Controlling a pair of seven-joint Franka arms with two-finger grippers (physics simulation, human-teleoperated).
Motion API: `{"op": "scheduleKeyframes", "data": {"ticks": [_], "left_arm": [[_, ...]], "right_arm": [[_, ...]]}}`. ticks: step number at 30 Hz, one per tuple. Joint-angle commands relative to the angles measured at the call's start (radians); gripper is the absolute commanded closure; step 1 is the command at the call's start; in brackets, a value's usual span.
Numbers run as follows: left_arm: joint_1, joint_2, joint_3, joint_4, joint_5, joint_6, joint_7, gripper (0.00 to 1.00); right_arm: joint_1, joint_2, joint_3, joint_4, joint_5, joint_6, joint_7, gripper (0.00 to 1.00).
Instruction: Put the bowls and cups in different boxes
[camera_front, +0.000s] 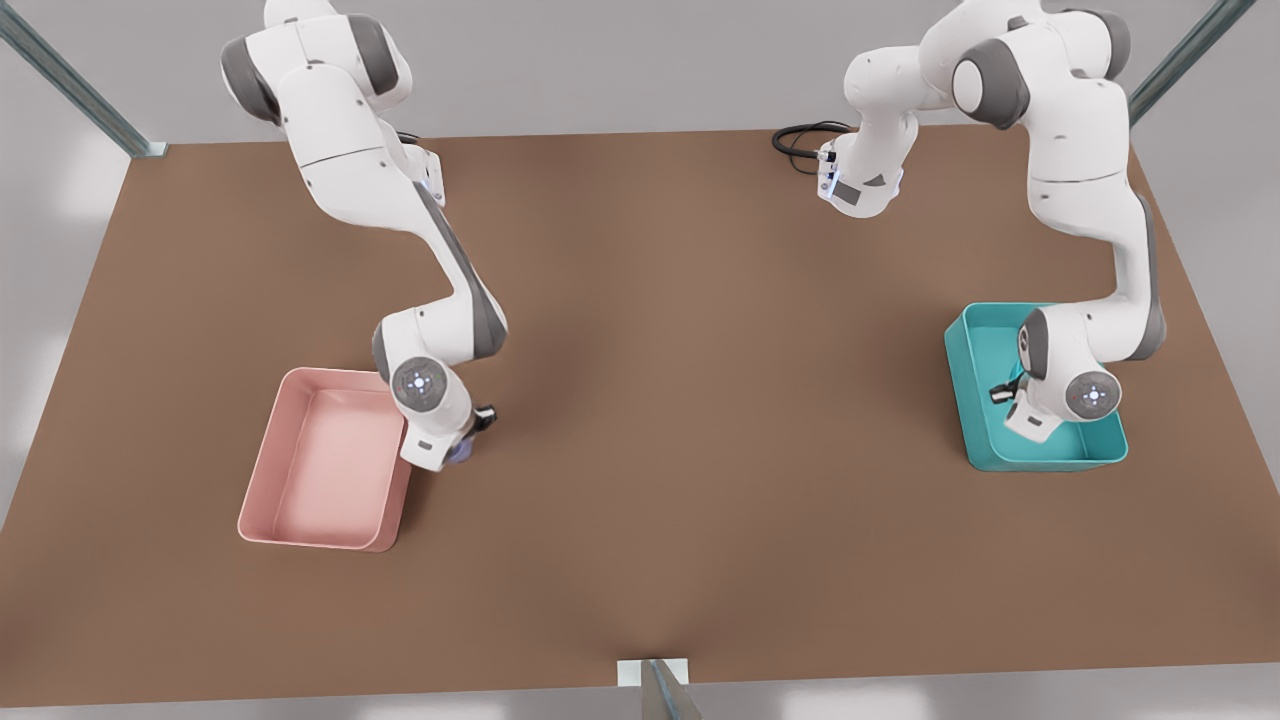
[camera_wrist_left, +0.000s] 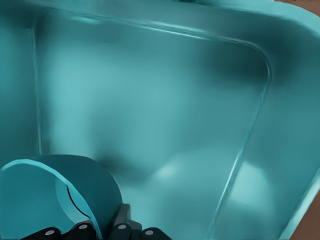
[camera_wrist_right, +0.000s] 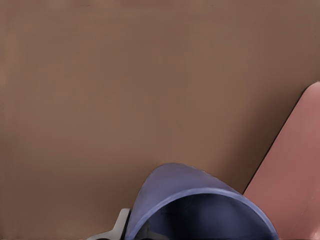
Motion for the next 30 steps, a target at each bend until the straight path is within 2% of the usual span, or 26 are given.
{"op": "scheduleKeyframes", "data": {"ticks": [1,2,4,5,6,8,9,11,12,19,23,28,29,30], "left_arm": [[0.002,0.004,0.0,0.0,-0.002,0.078,0.026,0.05],[0.002,-0.001,0.0,0.002,-0.002,0.068,0.023,0.0],[-0.009,-0.052,0.0,0.005,-0.003,-0.006,0.024,0.0],[-0.038,-0.123,-0.002,0.012,-0.02,-0.119,0.028,0.0],[-0.08,-0.236,-0.002,0.052,-0.089,-0.31,0.028,0.0],[-0.09,-0.266,-0.014,0.272,-0.287,-0.595,0.028,0.0],[-0.097,-0.291,-0.065,0.359,-0.315,-0.699,0.028,0.0],[-0.11,-0.291,-0.167,0.517,-0.309,-0.799,0.028,0.0],[-0.11,-0.28,-0.175,0.589,-0.312,-0.845,0.031,0.0],[-0.14,-0.259,-0.229,0.614,-0.307,-0.847,0.029,0.0],[-0.137,-0.256,-0.244,0.612,-0.305,-0.847,0.029,0.0],[-0.141,-0.253,-0.244,0.612,-0.275,-0.842,0.029,0.0],[-0.14,-0.253,-0.243,0.612,-0.275,-0.841,0.029,0.0],[-0.141,-0.253,-0.243,0.612,-0.275,-0.841,0.029,0.0]], "right_arm": [[-0.012,-0.039,0.0,0.034,-0.001,-0.061,-0.037,0.79],[-0.027,-0.081,-0.002,0.056,0.002,-0.059,-0.072,0.79],[-0.081,-0.105,-0.008,0.138,0.002,-0.056,-0.288,0.79],[-0.112,-0.105,-0.008,0.167,-0.006,-0.052,-0.393,0.79],[-0.15,-0.105,-0.009,0.191,-0.009,-0.053,-0.5,0.79],[-0.221,-0.109,-0.016,0.191,-0.026,-0.059,-0.594,0.79],[-0.265,-0.094,-0.017,0.191,-0.043,-0.055,-0.632,0.79],[-0.308,-0.056,-0.019,0.192,-0.044,-0.043,-0.643,0.79],[-0.325,-0.02,-0.019,0.192,-0.046,-0.012,-0.643,0.79],[-0.354,0.11,-0.014,0.177,-0.03,0.108,-0.631,0.79],[-0.353,0.115,-0.013,0.103,-0.026,0.209,-0.628,0.79],[-0.353,0.122,-0.011,0.092,-0.009,0.201,-0.626,0.79],[-0.353,0.127,-0.011,0.092,-0.001,0.2,-0.626,0.72],[-0.353,0.132,-0.009,0.092,0.002,0.2,-0.626,0.52]]}}
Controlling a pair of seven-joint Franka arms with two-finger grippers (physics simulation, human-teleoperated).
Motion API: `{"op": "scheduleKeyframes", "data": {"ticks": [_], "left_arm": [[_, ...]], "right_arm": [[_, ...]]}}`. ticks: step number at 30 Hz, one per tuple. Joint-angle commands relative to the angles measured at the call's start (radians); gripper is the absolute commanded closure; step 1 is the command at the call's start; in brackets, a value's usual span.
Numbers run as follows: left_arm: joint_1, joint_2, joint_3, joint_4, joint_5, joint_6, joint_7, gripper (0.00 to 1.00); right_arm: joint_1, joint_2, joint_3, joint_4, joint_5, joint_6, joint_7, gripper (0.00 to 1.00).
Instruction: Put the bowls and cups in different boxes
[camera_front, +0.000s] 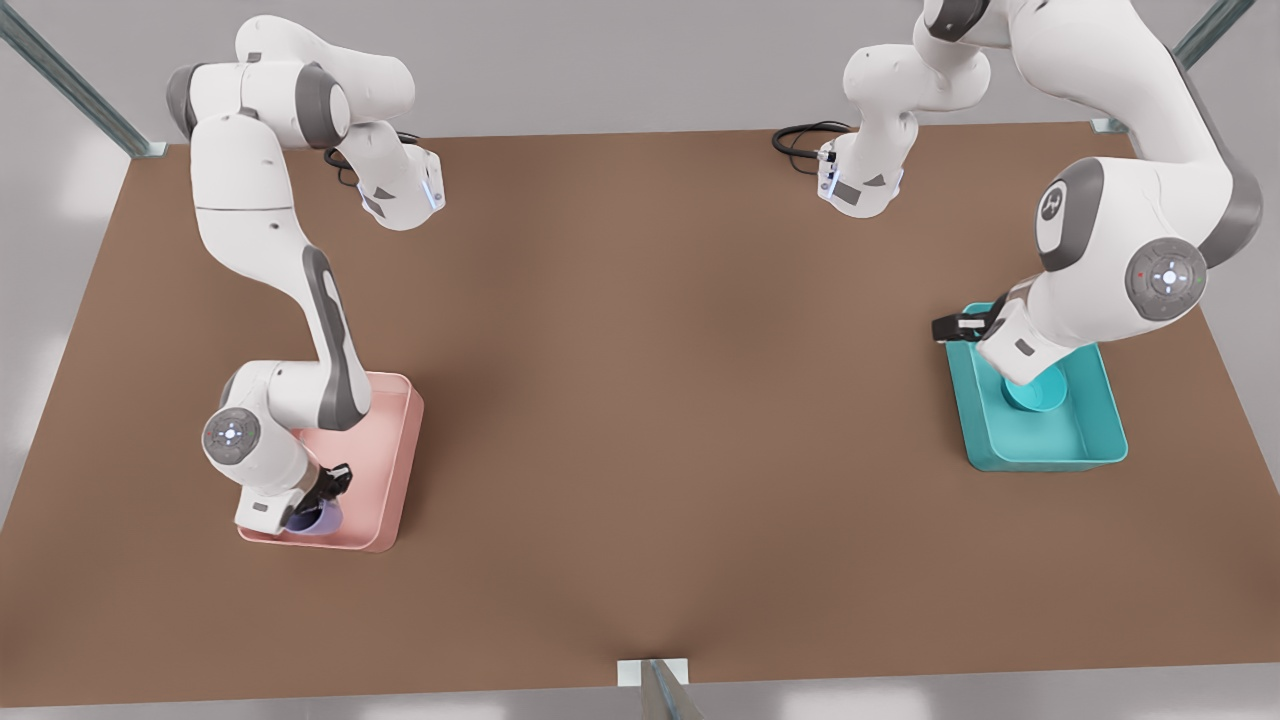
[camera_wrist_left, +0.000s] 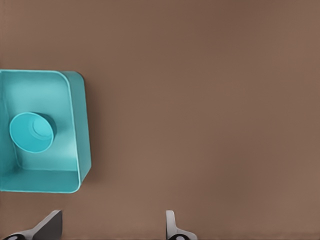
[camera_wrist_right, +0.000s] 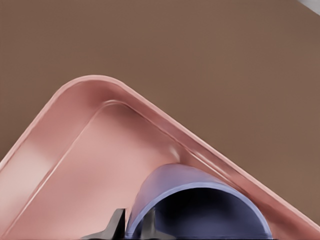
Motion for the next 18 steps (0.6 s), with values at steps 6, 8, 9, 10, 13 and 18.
{"op": "scheduleKeyframes", "data": {"ticks": [6,8,9,10,13,18], "left_arm": [[0.001,-0.003,0.0,0.0,0.019,-0.021,-0.005,0.0],[0.001,-0.006,-0.001,0.002,0.019,-0.032,-0.007,0.0],[0.001,-0.004,0.0,0.002,0.019,-0.025,-0.007,0.0],[0.001,-0.004,0.0,0.002,0.019,-0.025,-0.007,0.0],[0.001,-0.006,0.0,0.002,0.019,-0.027,-0.007,0.0],[0.004,-0.004,0.0,0.002,0.019,-0.027,-0.007,0.0]], "right_arm": [[0.0,0.007,0.002,0.003,0.023,0.024,-0.146,0.0],[0.0,0.0,0.002,0.003,0.025,0.021,-0.143,0.0],[0.0,-0.007,0.002,0.004,0.025,0.014,-0.146,0.0],[0.0,-0.019,0.004,0.006,0.023,-0.004,-0.151,0.0],[0.011,-0.111,0.004,0.012,0.029,-0.145,-0.143,0.0],[0.106,-0.45,0.002,0.107,0.009,-0.811,0.382,0.0]]}}
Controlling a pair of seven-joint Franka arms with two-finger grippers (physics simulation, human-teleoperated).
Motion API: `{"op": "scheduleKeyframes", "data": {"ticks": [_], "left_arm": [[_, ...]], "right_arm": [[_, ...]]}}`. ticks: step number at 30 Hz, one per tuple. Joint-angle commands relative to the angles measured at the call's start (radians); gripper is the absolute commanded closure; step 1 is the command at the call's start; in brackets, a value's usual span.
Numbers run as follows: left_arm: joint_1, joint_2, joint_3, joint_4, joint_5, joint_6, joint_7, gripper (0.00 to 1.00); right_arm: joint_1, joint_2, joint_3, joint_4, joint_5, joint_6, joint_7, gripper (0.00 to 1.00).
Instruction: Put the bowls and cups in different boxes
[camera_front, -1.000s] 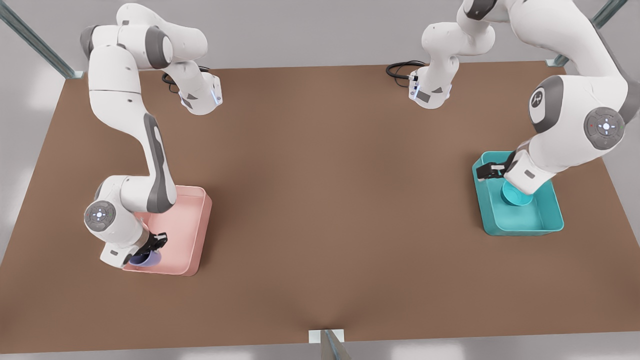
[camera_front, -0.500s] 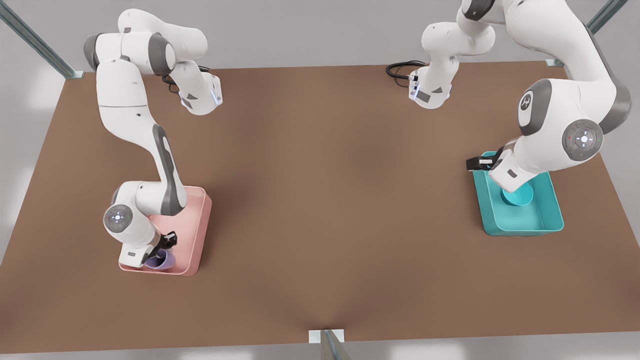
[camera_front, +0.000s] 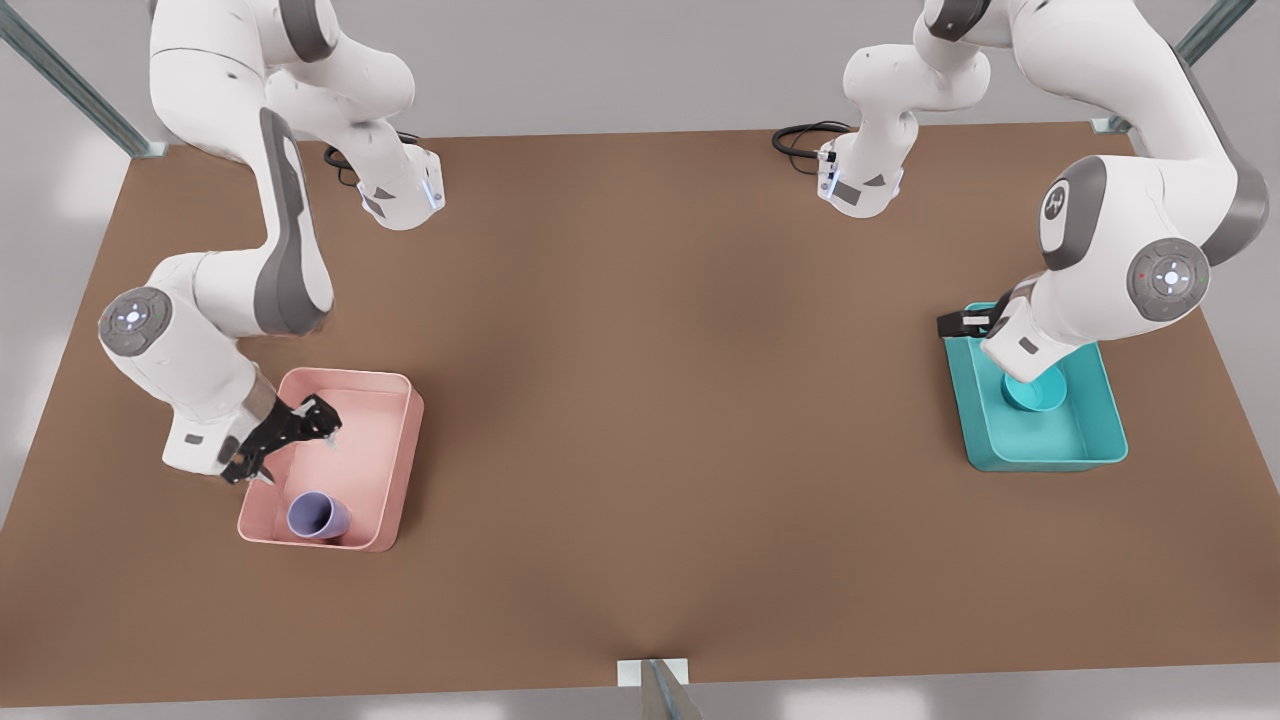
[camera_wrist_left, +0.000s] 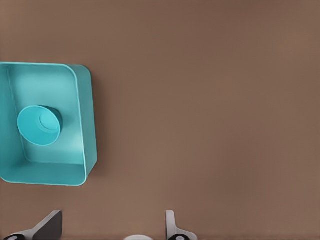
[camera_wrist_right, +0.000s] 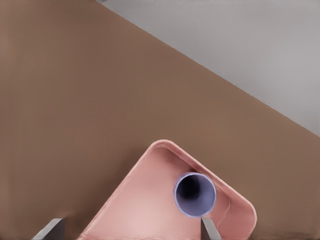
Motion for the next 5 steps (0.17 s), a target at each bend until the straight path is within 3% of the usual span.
{"op": "scheduleKeyframes", "data": {"ticks": [1,5], "left_arm": [[0.001,-0.001,0.0,0.0,0.001,0.001,-0.002,0.0],[-0.001,-0.001,0.0,0.0,0.002,-0.001,-0.002,0.0]], "right_arm": [[0.03,-0.119,0.0,0.01,-0.048,-0.495,0.43,0.0],[0.02,-0.191,-0.005,-0.004,-0.053,-0.55,0.449,0.0]]}}
